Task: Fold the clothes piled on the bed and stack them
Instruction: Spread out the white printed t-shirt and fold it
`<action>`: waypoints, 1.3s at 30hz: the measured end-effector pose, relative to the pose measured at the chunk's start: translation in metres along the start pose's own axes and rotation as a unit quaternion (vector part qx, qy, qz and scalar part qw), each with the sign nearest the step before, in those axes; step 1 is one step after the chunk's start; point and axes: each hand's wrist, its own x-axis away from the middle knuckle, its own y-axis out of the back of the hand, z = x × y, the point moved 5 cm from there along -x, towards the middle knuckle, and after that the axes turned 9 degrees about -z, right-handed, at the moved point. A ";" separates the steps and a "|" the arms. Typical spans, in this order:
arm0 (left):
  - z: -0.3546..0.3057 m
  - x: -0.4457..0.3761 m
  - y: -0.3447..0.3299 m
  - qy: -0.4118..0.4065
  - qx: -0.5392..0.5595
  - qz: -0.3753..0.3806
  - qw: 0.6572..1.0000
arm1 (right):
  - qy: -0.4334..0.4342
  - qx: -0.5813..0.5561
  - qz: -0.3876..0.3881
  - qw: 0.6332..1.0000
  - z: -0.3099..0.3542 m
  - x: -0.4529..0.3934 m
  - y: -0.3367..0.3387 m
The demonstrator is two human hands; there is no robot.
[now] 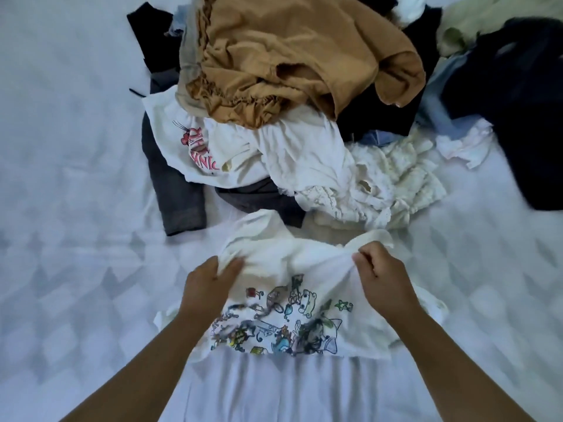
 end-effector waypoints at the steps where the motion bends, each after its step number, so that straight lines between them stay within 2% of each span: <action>1: 0.003 -0.002 0.014 0.012 0.017 -0.024 1.000 | -0.005 -0.024 -0.014 1.000 0.006 0.002 0.009; 3: 0.010 -0.006 0.039 0.028 0.033 -0.072 0.997 | 0.005 -0.041 -0.036 0.999 0.019 0.007 0.020; 5: 0.022 -0.012 0.058 0.039 0.003 -0.118 0.992 | 0.029 -0.046 -0.030 0.998 0.031 0.016 0.019; 7: 0.038 -0.019 0.071 0.064 -0.030 -0.149 0.986 | 0.053 -0.029 0.049 0.997 0.036 0.029 0.004; 9: 0.053 -0.020 0.074 0.102 -0.040 -0.142 0.984 | 0.073 0.073 0.195 0.975 0.036 0.045 -0.024; 10: 0.058 -0.019 0.072 0.104 -0.051 -0.132 0.984 | 0.079 0.133 0.247 0.957 0.032 0.054 -0.036; 11: 0.061 -0.018 0.069 0.092 -0.068 -0.124 0.986 | 0.078 0.174 0.258 0.947 0.028 0.059 -0.044; 12: 0.059 -0.017 0.063 0.065 -0.083 -0.118 0.987 | 0.069 0.188 0.237 0.951 0.025 0.060 -0.046; 15: 0.038 -0.007 0.037 -0.045 -0.098 -0.100 0.989 | 0.018 0.152 0.108 0.982 0.013 0.053 -0.037; 19: -0.003 0.016 -0.024 -0.188 -0.107 0.006 0.976 | -0.056 0.105 -0.043 0.992 -0.019 0.043 -0.018; 21: -0.025 0.035 -0.058 -0.251 -0.105 0.069 0.960 | -0.102 0.112 -0.070 0.986 -0.041 0.044 -0.012; 25: -0.063 0.066 -0.118 -0.316 -0.109 0.137 0.932 | -0.144 0.173 -0.017 0.974 -0.080 0.051 -0.008; 29: -0.075 0.084 -0.162 -0.291 -0.191 0.218 0.912 | -0.140 0.189 0.032 0.972 -0.107 0.061 -0.011; 31: -0.072 0.084 -0.166 -0.277 -0.230 0.221 0.906 | -0.115 0.191 0.073 0.972 -0.112 0.064 -0.015; 34: -0.067 0.069 -0.140 -0.259 -0.167 0.153 0.939 | -0.076 0.190 0.099 0.974 -0.111 0.061 -0.021; 39: -0.030 0.016 -0.048 -0.148 -0.062 0.006 0.987 | -0.024 0.181 -0.002 0.983 -0.087 0.049 -0.026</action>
